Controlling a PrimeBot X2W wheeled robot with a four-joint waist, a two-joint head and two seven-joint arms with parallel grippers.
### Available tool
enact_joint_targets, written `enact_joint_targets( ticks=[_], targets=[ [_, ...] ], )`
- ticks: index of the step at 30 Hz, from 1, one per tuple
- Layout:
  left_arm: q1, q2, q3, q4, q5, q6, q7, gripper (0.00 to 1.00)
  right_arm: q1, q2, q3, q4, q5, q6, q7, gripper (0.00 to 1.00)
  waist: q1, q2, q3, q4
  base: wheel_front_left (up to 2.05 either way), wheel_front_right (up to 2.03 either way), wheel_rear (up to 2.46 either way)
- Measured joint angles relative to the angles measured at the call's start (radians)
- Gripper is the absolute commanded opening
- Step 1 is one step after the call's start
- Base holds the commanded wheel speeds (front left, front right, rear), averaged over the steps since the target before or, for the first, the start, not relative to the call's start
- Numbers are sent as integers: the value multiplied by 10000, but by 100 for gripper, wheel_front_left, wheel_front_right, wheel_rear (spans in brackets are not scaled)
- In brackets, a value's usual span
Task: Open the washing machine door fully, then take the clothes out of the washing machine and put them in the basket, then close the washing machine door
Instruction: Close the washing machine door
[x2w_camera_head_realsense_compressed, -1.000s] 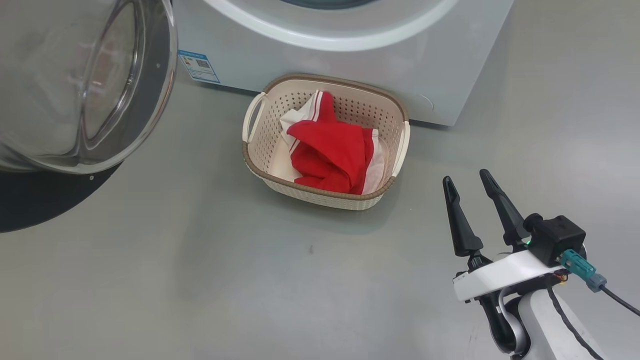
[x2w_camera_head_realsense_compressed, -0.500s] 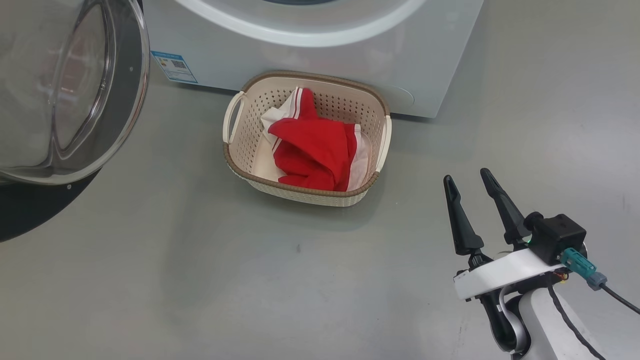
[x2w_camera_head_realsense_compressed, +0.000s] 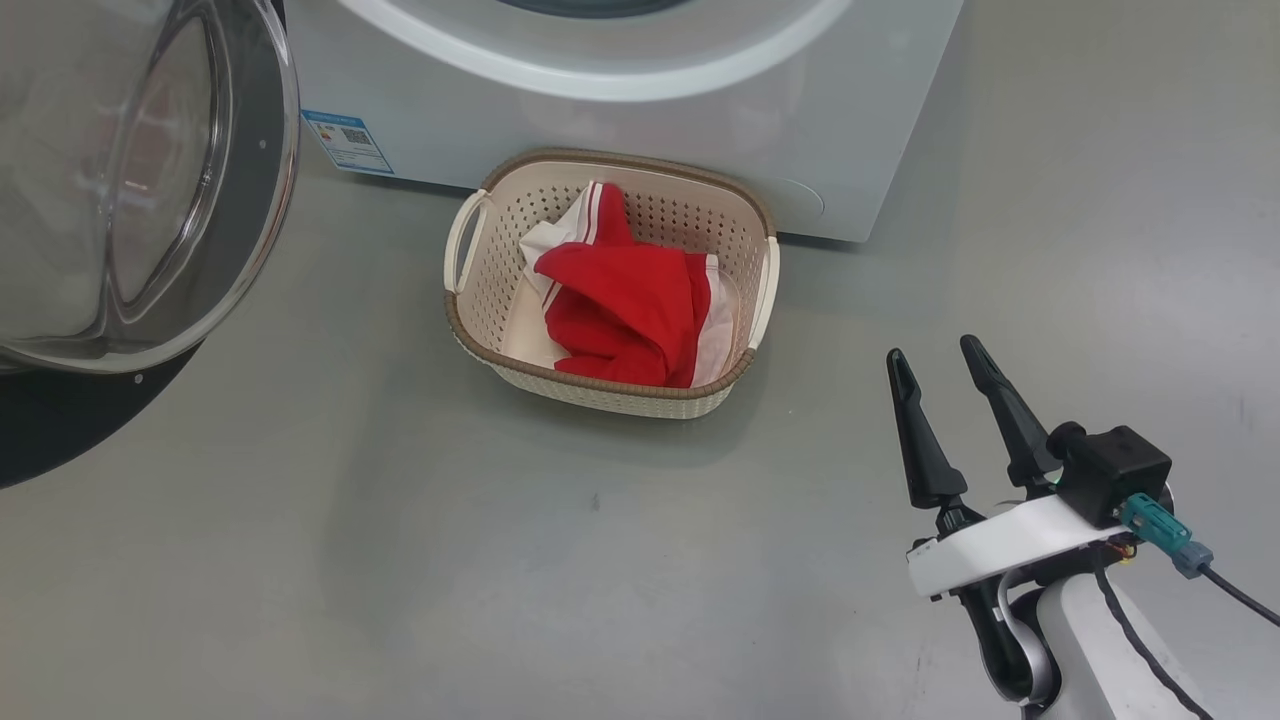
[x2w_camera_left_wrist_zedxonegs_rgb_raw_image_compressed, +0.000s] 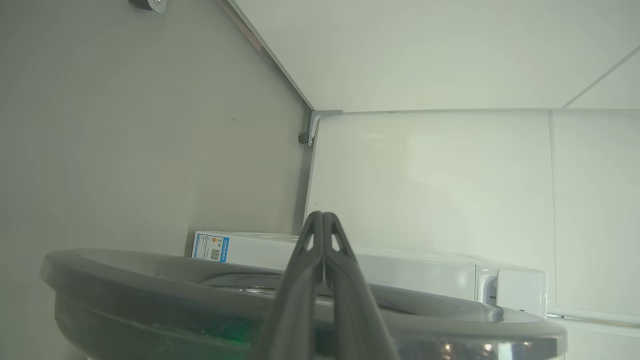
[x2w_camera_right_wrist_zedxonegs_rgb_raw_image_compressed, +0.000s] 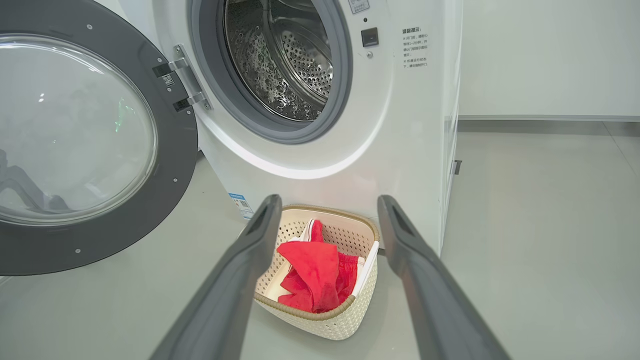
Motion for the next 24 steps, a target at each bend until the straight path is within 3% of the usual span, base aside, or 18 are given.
enact_joint_targets(
  ticks=[13, 24],
  targets=[
    [-342, 525, -621, 470, 17, 0, 1557, 0, -73, 12, -10, 79, 31, 0, -2, 100, 0, 0, -73, 25, 0, 0, 0],
    [-346, 562, -1254, 462, 163, 0, 2811, 0, -75, 77, -46, 240, 94, 0, -13, 100, 0, 0, -276, 133, 0, 0, 0]
  ],
)
